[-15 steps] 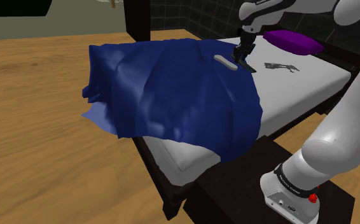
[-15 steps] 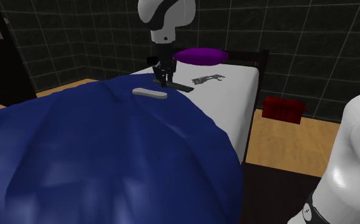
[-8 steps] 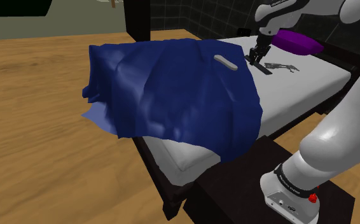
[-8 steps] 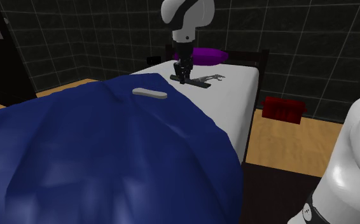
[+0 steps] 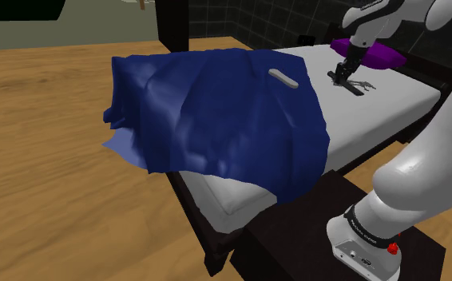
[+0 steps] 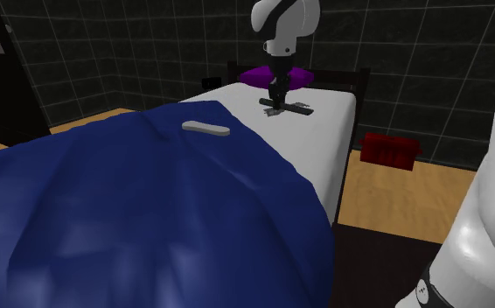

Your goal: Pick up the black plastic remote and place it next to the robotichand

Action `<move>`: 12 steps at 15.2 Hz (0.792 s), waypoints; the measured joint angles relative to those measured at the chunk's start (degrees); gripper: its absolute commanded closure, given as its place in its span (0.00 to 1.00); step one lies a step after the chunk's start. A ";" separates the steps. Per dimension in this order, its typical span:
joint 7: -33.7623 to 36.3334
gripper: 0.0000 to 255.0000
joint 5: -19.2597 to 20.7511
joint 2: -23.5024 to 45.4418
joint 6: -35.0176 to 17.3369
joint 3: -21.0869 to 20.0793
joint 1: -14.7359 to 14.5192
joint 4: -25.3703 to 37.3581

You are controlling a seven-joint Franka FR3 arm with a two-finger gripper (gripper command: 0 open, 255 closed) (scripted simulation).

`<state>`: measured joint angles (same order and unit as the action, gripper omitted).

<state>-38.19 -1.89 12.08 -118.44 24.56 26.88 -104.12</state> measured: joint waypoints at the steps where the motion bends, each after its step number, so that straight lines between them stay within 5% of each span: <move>1: -1.37 1.00 -0.45 0.63 0.29 0.38 0.86 0.90; 12: -16.77 1.00 -5.99 8.33 2.69 3.72 11.94 10.35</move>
<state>-54.96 -7.89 20.41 -115.75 28.28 38.82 -93.77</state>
